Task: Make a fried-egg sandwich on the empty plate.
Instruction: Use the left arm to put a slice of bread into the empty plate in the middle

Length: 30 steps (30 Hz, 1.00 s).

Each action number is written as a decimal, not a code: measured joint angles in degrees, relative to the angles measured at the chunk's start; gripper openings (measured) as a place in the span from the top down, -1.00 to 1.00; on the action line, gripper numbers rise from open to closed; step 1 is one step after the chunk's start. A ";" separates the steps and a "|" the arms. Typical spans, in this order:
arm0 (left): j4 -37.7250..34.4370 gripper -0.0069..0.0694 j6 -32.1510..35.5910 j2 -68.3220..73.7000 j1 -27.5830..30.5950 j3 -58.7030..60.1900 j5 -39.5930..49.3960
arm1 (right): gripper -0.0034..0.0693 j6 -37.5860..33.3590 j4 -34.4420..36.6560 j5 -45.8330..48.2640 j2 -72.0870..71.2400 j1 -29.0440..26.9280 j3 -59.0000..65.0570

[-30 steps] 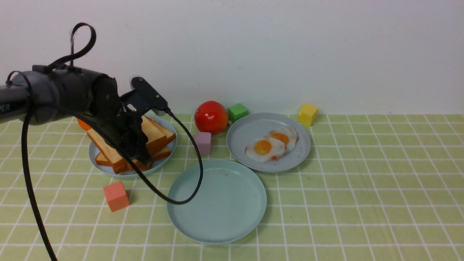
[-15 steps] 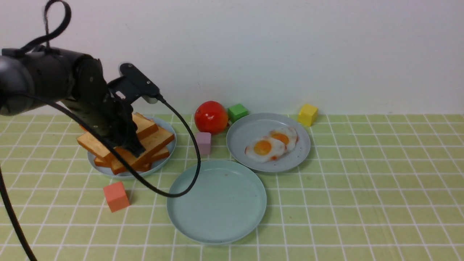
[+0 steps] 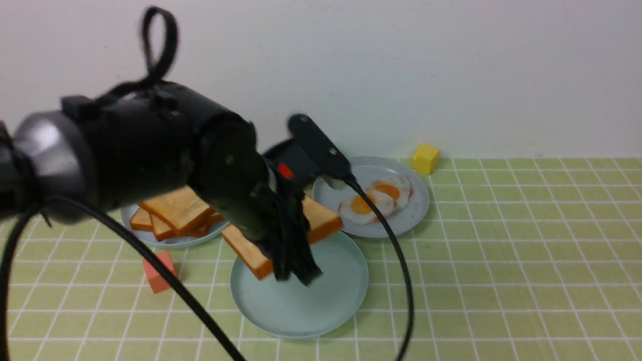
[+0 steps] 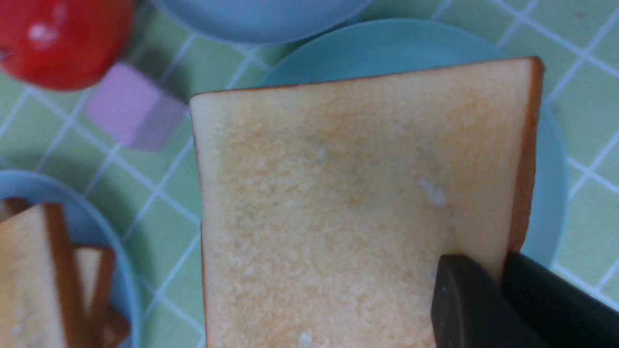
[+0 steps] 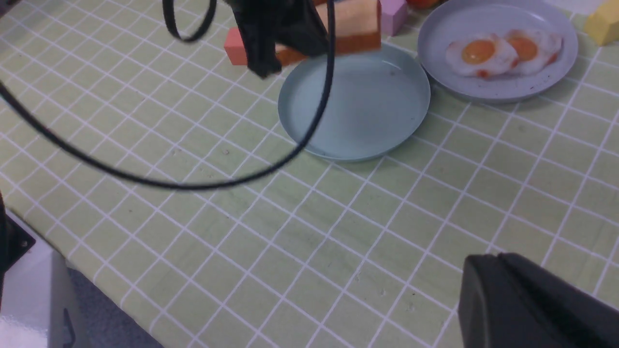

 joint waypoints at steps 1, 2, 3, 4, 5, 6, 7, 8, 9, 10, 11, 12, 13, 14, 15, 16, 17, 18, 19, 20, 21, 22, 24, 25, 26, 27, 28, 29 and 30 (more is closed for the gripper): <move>0.88 0.65 -0.73 0.60 -1.32 0.04 0.00 | 0.81 0.00 0.00 0.08 0.00 0.00 0.00; 2.23 0.66 -1.69 1.66 -2.64 0.04 0.00 | 0.81 0.00 0.00 0.17 0.00 0.00 0.00; 3.71 0.66 -2.78 2.77 -3.63 0.04 0.00 | 0.81 0.00 0.00 0.43 0.00 0.00 0.00; 5.19 0.67 -3.92 3.89 -4.34 0.04 0.00 | 0.81 0.00 0.00 0.60 0.00 0.00 0.00; 6.27 0.67 -4.78 4.98 -4.76 0.04 -0.15 | 0.81 0.00 0.00 0.82 0.00 0.00 0.00; 7.23 0.67 -5.57 5.62 -4.97 0.04 -0.36 | 0.81 0.00 0.00 1.04 0.00 0.00 0.00; 8.26 0.67 -6.40 6.79 -5.21 0.04 -0.67 | 0.81 0.00 0.00 1.24 0.00 0.00 0.00; 8.70 0.67 -6.94 7.47 -5.27 0.04 -1.15 | 0.81 0.00 0.00 1.48 0.00 0.00 0.00; 9.10 0.67 -7.37 8.39 -5.27 0.04 -1.61 | 0.81 0.00 0.00 1.60 0.00 0.00 0.00; 9.12 0.67 -7.39 8.51 -5.27 0.04 -1.66 | 0.81 0.00 0.00 1.65 0.00 0.00 0.00; 9.48 0.67 -7.65 9.55 -5.27 0.04 -2.41 | 0.81 0.00 0.00 1.83 0.00 0.00 0.00; 9.48 0.67 -7.65 9.64 -5.27 0.04 -2.41 | 0.81 0.00 0.00 1.82 0.00 0.00 0.00; 9.76 0.67 -7.71 10.05 -5.27 0.04 -2.66 | 0.81 0.00 0.04 1.90 0.00 0.00 0.00; 10.11 0.66 -7.71 10.42 -5.27 0.04 -2.79 | 0.81 0.00 0.04 2.04 0.00 0.00 0.00; 10.18 0.62 -7.76 10.55 -5.27 0.04 -2.96 | 0.81 0.00 0.04 2.15 0.00 0.00 0.00; 10.31 0.57 -7.75 10.55 -5.27 0.04 -2.95 | 0.81 0.00 0.09 2.16 0.00 0.00 0.00; 10.51 0.51 -7.75 10.55 -5.27 0.04 -2.95 | 0.81 0.00 0.07 2.16 0.00 0.00 0.00; 10.58 0.48 -7.75 10.55 -5.27 0.04 -2.95 | 0.81 0.00 0.07 2.16 0.00 0.00 0.00; 11.38 0.34 -7.87 10.55 -5.27 0.04 -3.03 | 0.81 0.00 0.07 2.16 0.00 0.00 0.00; 11.90 0.23 -7.89 10.55 -5.27 0.04 -3.03 | 0.81 0.00 0.07 2.16 0.00 0.00 0.00; 12.24 0.13 -8.06 10.55 -5.27 0.04 -3.03 | 0.81 0.00 0.07 2.16 0.00 0.00 0.00; 12.58 0.03 -8.34 10.55 -5.27 0.04 -3.03 | 0.81 0.00 0.07 2.16 0.00 0.00 0.00; 13.41 -0.14 -9.39 10.49 -5.27 0.04 -2.98 | 0.81 0.28 0.07 2.16 0.00 0.00 0.00; 13.92 -0.23 -10.36 10.49 -5.27 0.04 -2.73 | 0.80 0.62 0.12 2.16 0.00 0.00 0.00; 14.15 -0.24 -10.70 10.49 -5.27 0.04 -2.65 | 0.80 0.84 0.11 2.16 0.00 0.00 0.00; 15.31 -0.31 -12.28 10.14 -5.27 0.04 -2.33 | 0.79 2.03 0.11 2.08 0.00 0.00 0.00; 16.02 -0.33 -13.61 9.57 -5.27 0.04 -1.96 | 0.78 2.70 0.11 1.92 0.12 0.00 0.00; 16.79 -0.33 -15.60 8.77 -5.27 0.04 -1.54 | 0.77 3.47 0.11 1.64 0.35 0.00 0.00; 17.27 -0.32 -17.12 8.10 -5.27 -0.03 -1.08 | 0.77 3.91 0.11 1.46 0.73 0.00 0.00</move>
